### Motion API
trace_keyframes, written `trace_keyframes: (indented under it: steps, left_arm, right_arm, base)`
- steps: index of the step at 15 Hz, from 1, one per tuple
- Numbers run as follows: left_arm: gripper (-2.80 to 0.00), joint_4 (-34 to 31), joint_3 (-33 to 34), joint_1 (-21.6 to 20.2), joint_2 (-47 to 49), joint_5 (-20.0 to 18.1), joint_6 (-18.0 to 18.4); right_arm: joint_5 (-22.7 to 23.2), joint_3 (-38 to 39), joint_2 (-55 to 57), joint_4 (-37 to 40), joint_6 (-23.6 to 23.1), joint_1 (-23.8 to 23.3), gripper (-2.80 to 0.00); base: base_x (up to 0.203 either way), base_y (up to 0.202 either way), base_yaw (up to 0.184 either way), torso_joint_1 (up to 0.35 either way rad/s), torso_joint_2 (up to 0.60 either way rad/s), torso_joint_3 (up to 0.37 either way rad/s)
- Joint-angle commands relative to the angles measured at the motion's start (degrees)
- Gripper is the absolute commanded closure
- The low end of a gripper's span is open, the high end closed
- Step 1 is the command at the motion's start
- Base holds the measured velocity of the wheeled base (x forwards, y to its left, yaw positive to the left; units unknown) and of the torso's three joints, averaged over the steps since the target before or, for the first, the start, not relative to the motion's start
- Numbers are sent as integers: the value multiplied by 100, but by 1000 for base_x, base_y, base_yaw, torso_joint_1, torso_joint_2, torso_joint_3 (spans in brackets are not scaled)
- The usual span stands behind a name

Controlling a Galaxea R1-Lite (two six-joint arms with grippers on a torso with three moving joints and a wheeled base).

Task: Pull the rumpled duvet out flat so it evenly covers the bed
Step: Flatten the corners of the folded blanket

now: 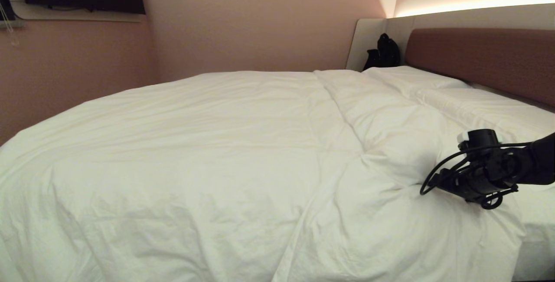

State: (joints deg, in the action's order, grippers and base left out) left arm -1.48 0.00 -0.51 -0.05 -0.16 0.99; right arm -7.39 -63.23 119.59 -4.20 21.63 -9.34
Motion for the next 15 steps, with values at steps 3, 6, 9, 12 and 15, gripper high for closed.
trace_keyframes:
  steps: [3, 6, 9, 12, 15]
  left_arm:
    - [0, -2, 0, -2, 5, -2, -2]
    - [0, -2, 0, -2, 5, -2, -2]
    - [0, -2, 0, -2, 5, -2, -2]
    - [0, -2, 0, -2, 5, -2, -2]
    - [0, -2, 0, -2, 5, -2, -2]
  right_arm:
    - [-20, -225, 744, -168, 17, -24, -280]
    - [-17, -225, 706, -168, 45, -16, 0]
    - [-8, -186, 584, -158, 93, -26, 0]
    - [-3, 2, 210, -151, 108, -71, 0]
    - [4, 151, -188, -131, 136, -169, 0]
  base:
    - [0, 0, 0, 0, 0, 0]
    - [0, 0, 0, 0, 0, 0]
    - [0, 0, 0, 0, 0, 0]
    - [0, 0, 0, 0, 0, 0]
    - [0, 0, 0, 0, 0, 0]
